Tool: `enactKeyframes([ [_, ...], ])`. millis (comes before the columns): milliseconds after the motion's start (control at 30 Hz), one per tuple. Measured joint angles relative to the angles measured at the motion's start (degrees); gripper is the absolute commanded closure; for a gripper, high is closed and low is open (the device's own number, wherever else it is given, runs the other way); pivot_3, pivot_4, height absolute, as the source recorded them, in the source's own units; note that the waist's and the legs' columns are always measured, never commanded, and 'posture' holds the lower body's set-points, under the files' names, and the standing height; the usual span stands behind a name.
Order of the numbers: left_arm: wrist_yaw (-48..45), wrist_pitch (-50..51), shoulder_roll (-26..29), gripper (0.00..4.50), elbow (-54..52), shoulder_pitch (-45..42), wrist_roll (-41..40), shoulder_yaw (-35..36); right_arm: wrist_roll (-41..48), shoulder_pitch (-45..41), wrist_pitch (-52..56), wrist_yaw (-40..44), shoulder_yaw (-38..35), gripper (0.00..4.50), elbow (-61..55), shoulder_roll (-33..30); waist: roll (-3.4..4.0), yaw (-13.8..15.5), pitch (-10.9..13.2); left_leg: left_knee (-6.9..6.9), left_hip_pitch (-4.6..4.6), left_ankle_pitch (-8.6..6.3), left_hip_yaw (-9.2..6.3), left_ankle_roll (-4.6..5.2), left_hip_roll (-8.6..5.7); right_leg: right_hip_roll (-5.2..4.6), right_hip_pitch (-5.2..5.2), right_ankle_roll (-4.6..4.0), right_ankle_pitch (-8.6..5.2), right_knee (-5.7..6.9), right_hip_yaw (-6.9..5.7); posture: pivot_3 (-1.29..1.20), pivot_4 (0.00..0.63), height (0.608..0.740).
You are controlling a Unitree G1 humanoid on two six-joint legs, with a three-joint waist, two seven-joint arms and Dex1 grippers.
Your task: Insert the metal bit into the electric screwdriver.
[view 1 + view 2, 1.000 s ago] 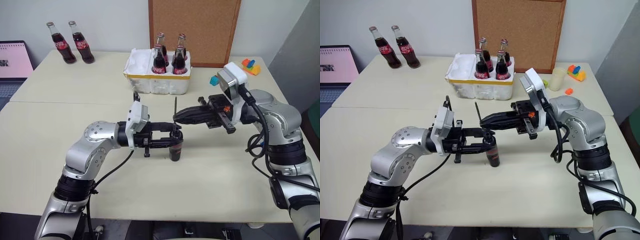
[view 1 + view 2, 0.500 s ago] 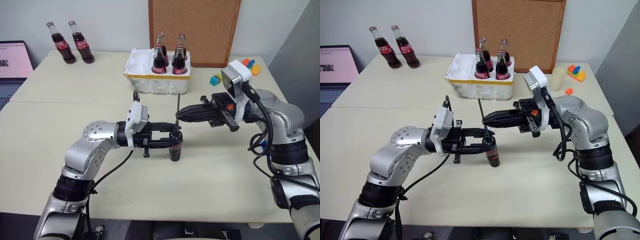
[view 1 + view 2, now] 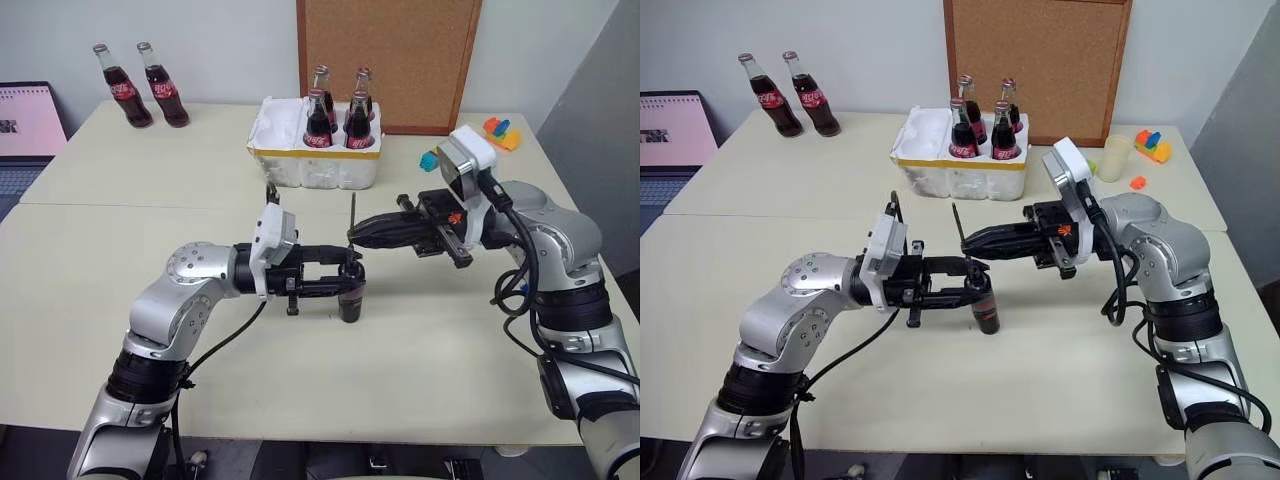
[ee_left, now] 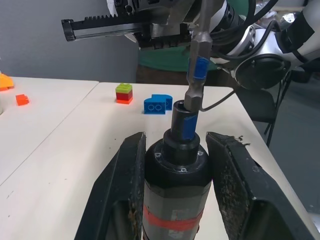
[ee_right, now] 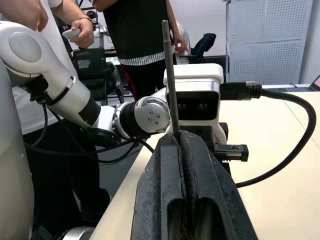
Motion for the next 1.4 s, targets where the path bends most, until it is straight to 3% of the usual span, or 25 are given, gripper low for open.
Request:
enactKeyframes([
  [600, -0.2, -1.2, 0.3, 2.97, 0.0, 0.6, -0.2, 0.0, 1.0, -0.6, 3.5, -0.7, -0.5, 4.5, 0.0, -0.2, 0.0, 0.0, 0.0, 0.01, 0.0, 0.0, 0.0, 0.0, 0.0, 0.0, 0.0, -0.01, 0.0, 0.01, 0.0, 0.0, 0.15, 0.74],
  [1400, -0.1, -1.1, 0.5, 2.97, 0.0, 0.5, -0.2, -0.2, -2.4, -2.8, -0.3, 0.9, 2.8, 4.5, 0.0, -1.4, 0.0, 0.0, 0.0, 0.01, 0.03, 0.0, -0.01, 0.0, 0.0, 0.0, 0.01, 0.0, 0.0, 0.03, 0.0, 0.0, 0.15, 0.74],
])
